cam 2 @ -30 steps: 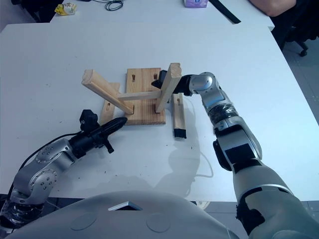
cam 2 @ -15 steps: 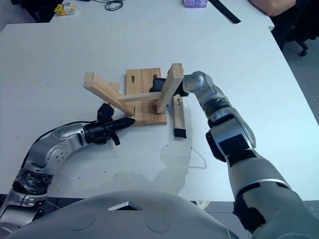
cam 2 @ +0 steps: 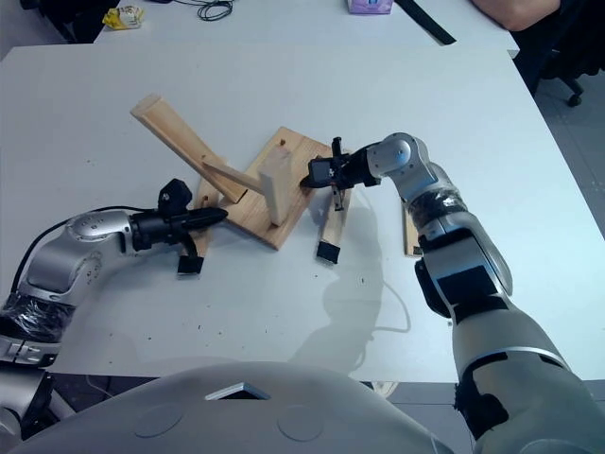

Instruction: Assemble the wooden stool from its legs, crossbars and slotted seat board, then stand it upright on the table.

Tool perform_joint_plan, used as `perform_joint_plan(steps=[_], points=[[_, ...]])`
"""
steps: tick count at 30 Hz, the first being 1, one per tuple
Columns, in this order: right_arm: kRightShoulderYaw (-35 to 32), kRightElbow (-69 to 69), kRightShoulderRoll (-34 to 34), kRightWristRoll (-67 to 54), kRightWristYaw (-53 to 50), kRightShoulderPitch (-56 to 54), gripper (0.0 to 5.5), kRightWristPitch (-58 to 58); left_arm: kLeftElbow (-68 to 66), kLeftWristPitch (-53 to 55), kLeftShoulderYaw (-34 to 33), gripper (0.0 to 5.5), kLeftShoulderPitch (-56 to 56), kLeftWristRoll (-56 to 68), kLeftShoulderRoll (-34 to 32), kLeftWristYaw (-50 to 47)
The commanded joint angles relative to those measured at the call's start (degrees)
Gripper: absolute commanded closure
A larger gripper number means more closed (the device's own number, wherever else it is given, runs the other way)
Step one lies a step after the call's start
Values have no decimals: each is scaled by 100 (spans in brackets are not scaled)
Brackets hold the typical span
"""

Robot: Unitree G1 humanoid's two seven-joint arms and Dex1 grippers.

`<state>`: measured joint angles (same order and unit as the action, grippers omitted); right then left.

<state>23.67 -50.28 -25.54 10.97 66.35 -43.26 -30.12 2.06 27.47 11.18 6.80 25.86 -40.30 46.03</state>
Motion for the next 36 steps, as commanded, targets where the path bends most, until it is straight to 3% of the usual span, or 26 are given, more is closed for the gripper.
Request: perform_joint_plan(steps=[1,11,18,22,27,36], points=[[14,1020,-220,-230,381,797,548,505,-637,306,100,550,-385,-601,-237,-162],[-106,3768,-492,-988,604,2033,548,2082,-1043,79,-253,550,-289,-658,-34,-386],[-617,4413,-428,-1504,243,1997,548,2985,-1143,-110,-968,550,27,-368,380,-755],[-1053,3778,-401,-1512,-205,1229,548,3099,-401,187,-1661,550,-5,169,568,-974],[-650,1774,-379,-258,-1266,457,548,2052,813,795,-1991,550,-319,462,690,-1399],[-71,889,-42,467,-1658,530,548,1123,1865,1639,-1475,550,-1100,166,584,-1726]])
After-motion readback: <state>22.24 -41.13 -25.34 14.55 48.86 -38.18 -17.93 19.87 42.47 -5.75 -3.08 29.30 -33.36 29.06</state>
